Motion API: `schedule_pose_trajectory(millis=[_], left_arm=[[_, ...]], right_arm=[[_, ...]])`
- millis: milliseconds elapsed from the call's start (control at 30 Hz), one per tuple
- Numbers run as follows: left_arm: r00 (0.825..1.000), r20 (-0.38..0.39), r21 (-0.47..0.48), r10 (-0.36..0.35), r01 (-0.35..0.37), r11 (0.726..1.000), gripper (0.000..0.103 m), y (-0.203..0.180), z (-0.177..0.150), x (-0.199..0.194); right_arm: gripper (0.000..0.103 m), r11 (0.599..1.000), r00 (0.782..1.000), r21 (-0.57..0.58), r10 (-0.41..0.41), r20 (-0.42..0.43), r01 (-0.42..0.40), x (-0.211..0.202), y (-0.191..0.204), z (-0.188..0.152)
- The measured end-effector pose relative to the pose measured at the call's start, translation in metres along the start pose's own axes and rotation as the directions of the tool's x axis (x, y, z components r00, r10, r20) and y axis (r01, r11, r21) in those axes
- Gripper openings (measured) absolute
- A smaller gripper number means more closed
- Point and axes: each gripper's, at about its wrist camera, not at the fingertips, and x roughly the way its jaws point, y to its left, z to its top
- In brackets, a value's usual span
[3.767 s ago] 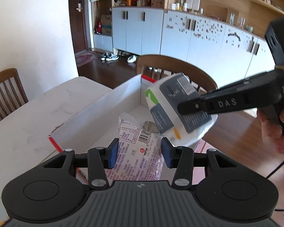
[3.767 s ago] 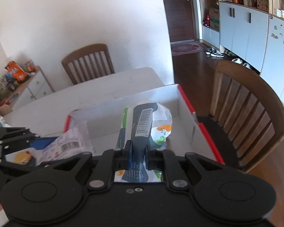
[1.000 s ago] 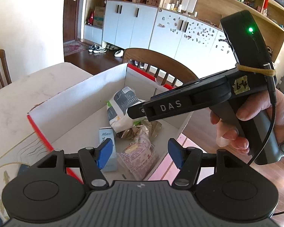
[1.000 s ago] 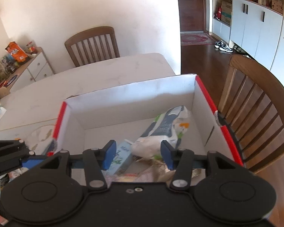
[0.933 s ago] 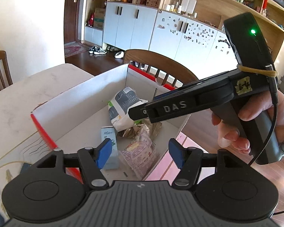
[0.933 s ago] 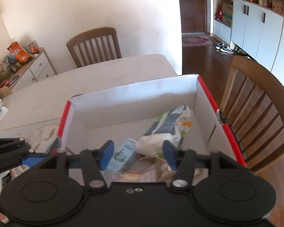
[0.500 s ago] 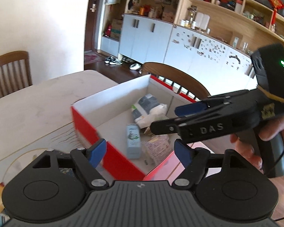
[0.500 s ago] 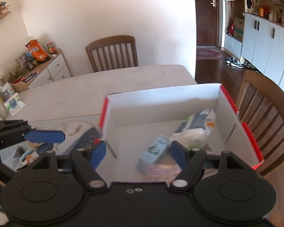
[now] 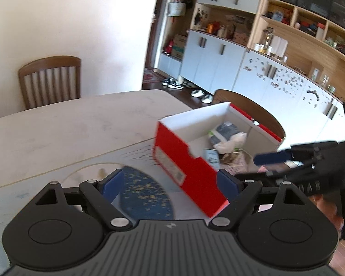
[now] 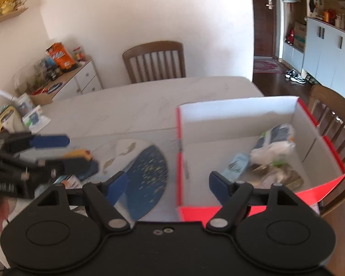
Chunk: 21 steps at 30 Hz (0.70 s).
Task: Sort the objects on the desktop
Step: 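Withdraw both tools from the box toward the remaining items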
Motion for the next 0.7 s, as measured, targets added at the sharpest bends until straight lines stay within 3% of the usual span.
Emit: schedule_pose_trajectory(millis=[167, 700], left_arm=[[0.999, 0.002, -0.042, 0.04, -0.039, 0.998, 0.103, 0.03, -0.012, -0.014], [0.988, -0.005, -0.131, 0.153, -0.153, 0.979, 0.103, 0.113, -0.05, -0.05]], right_arm=[[0.078, 1.0, 0.999, -0.013, 0.02, -0.029, -0.02, 0.01, 0.032, -0.014], [0.079, 0.995, 0.997, -0.086, 0.036, -0.071, -0.042, 0.041, 0.116, -0.044]])
